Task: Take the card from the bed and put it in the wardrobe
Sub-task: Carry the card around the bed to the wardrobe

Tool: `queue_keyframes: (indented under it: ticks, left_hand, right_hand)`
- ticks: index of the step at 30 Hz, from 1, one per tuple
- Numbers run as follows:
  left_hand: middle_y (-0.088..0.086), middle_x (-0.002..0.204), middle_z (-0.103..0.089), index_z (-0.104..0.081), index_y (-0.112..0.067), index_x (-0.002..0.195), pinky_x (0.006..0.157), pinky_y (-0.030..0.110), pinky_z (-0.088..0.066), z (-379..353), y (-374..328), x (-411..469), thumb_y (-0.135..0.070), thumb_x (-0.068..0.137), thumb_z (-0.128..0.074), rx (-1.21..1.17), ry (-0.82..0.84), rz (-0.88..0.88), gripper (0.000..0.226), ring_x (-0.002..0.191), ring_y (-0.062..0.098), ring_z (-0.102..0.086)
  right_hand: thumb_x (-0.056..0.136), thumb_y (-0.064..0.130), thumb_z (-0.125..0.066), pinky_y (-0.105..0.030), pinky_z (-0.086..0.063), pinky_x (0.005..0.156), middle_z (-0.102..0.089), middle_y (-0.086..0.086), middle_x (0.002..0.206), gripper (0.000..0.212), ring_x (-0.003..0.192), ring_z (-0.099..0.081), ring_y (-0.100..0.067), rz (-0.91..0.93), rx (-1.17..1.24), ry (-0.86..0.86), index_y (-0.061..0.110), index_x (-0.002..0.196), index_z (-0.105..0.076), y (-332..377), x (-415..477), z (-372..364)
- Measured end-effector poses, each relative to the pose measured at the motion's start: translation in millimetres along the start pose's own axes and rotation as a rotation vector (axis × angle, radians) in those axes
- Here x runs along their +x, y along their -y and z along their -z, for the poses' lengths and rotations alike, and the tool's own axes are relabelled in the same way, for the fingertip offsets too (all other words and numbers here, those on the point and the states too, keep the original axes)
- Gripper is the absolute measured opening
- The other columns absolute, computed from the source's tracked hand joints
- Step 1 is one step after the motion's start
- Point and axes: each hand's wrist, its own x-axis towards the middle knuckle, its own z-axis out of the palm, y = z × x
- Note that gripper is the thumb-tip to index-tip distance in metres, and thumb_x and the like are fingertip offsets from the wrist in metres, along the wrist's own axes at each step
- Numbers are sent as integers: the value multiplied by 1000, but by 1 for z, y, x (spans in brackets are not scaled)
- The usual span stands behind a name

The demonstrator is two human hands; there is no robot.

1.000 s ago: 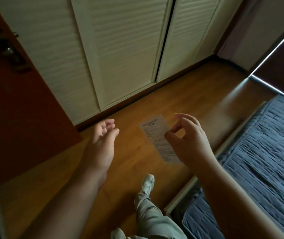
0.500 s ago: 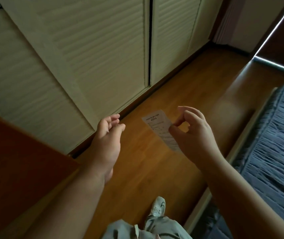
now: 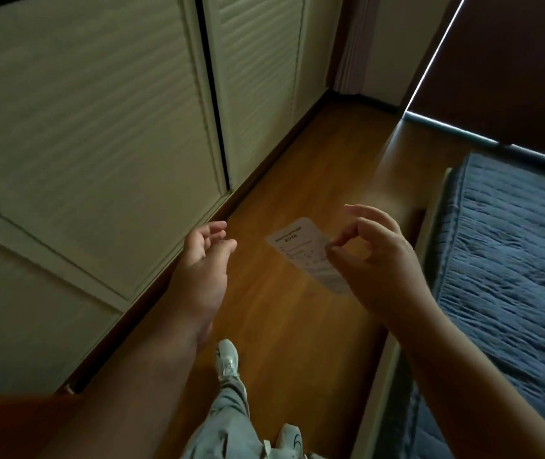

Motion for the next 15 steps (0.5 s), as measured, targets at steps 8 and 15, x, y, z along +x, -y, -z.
queue_keyframes:
  ticks: [8, 15]
  left_hand:
    - [-9, 125, -60, -56, -38, 120, 90, 35, -48, -10, -52, 137, -25, 100, -53, -16, 163, -51, 24, 115, 10, -57]
    - [-9, 129, -58, -58, -38, 121, 77, 27, -47, -16, -87, 228, -20, 99, -53, 31, 248, -119, 28, 107, 6, -59]
  right_hand:
    - [86, 35, -73, -9, -44, 73, -42, 17, 150, 20, 135, -39, -5, 23, -40, -76, 46, 78, -57, 39, 109, -29]
    - [87, 34, -73, -4, -41, 63, -43, 16, 151, 22, 137, -38, -6, -35, -51, -147, 47, 78, -57, 63, 186, -53]
